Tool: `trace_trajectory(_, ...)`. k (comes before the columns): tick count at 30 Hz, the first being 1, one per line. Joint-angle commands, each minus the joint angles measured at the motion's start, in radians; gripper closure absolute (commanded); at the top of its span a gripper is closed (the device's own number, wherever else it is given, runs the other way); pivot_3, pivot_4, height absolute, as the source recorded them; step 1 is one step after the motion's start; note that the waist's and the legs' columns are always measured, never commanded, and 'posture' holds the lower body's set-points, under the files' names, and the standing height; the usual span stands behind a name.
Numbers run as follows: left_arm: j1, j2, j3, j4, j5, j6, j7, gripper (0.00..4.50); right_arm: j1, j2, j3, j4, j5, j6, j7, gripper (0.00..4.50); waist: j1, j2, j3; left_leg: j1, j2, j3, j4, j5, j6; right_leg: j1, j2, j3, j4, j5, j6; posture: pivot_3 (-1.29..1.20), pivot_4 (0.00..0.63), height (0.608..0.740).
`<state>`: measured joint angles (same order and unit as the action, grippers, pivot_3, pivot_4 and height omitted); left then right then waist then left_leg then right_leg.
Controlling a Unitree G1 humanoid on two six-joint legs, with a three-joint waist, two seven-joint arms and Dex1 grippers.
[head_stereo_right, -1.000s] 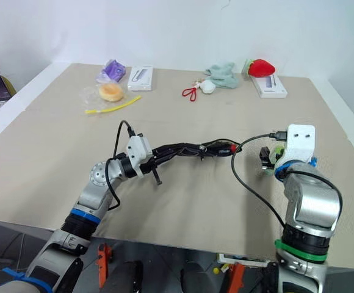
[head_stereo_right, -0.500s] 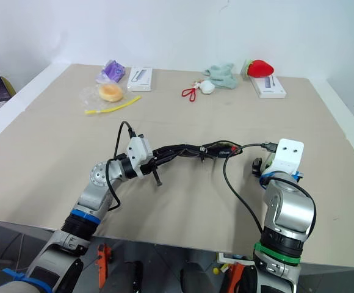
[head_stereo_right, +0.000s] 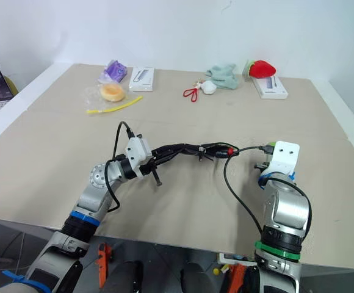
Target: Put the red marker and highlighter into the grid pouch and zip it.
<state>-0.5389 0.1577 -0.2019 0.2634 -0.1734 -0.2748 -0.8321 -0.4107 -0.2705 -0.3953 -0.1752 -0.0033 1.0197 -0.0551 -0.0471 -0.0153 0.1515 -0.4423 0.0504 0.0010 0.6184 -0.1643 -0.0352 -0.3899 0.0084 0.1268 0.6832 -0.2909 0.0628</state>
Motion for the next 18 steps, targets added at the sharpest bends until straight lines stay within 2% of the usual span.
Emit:
trace_trajectory(1, -0.014, -0.003, 0.007, -0.030, -0.005, -0.004, 0.008, 4.50, -0.008, -0.209, 0.025, -0.062, 0.054, -0.159, 0.221, 3.50, 0.000, 0.003, 0.002, -0.001, -0.001, 0.000, 0.000, 0.000, 0.000, 0.000, -0.001, 0.000, 0.000, 0.000, 0.001, 0.00, 0.150, 0.728)
trace_trajectory(3, -0.017, -0.003, 0.007, -0.027, -0.008, -0.004, 0.003, 4.50, -0.012, -0.341, 0.048, -0.058, 0.101, -0.304, 0.402, 3.50, -0.001, 0.006, 0.004, -0.001, -0.002, 0.001, 0.000, 0.000, 0.000, -0.001, -0.002, 0.001, -0.001, -0.001, 0.002, 0.00, 0.150, 0.728)
trace_trajectory(4, -0.017, -0.003, 0.005, -0.026, -0.009, -0.003, -0.001, 4.50, -0.005, -0.401, 0.061, -0.061, 0.133, -0.393, 0.512, 3.50, -0.001, 0.006, 0.004, -0.001, -0.002, 0.001, 0.000, 0.000, 0.000, -0.001, -0.002, 0.001, -0.001, -0.004, 0.007, 0.00, 0.150, 0.728)
trace_trajectory(7, -0.020, -0.004, 0.002, -0.019, -0.010, -0.005, -0.011, 4.50, 0.064, -0.564, 0.067, -0.107, 0.261, -0.595, 0.870, 3.50, -0.003, 0.006, 0.005, 0.000, -0.002, 0.000, -0.001, -0.001, 0.001, 0.000, -0.001, 0.000, -0.001, -0.006, 0.008, 0.00, 0.150, 0.728)
trace_trajectory(10, -0.026, -0.004, 0.005, -0.008, -0.011, -0.006, -0.015, 4.50, 0.126, -0.718, 0.065, -0.091, 0.311, -0.681, 1.095, 3.50, -0.001, 0.004, 0.006, 0.002, 0.000, -0.002, -0.002, -0.002, 0.002, 0.003, 0.001, -0.002, -0.002, -0.007, 0.007, 0.00, 0.150, 0.728)
trace_trajectory(14, -0.032, -0.004, 0.009, -0.001, -0.012, -0.007, -0.017, 4.50, 0.154, -0.861, 0.108, -0.012, 0.246, -0.808, 1.214, 3.50, 0.000, 0.004, 0.007, 0.002, -0.002, -0.001, 0.000, -0.001, 0.002, 0.003, -0.002, -0.002, -0.002, -0.006, 0.007, 0.00, 0.150, 0.728)
trace_trajectory(18, -0.030, -0.004, 0.008, -0.005, -0.011, -0.006, -0.014, 4.50, 0.130, -0.891, 0.120, 0.037, 0.249, -0.855, 1.242, 3.50, -0.002, 0.004, 0.007, 0.002, -0.002, -0.001, 0.001, -0.001, 0.001, 0.003, -0.003, -0.002, -0.002, -0.005, 0.008, 0.00, 0.150, 0.728)
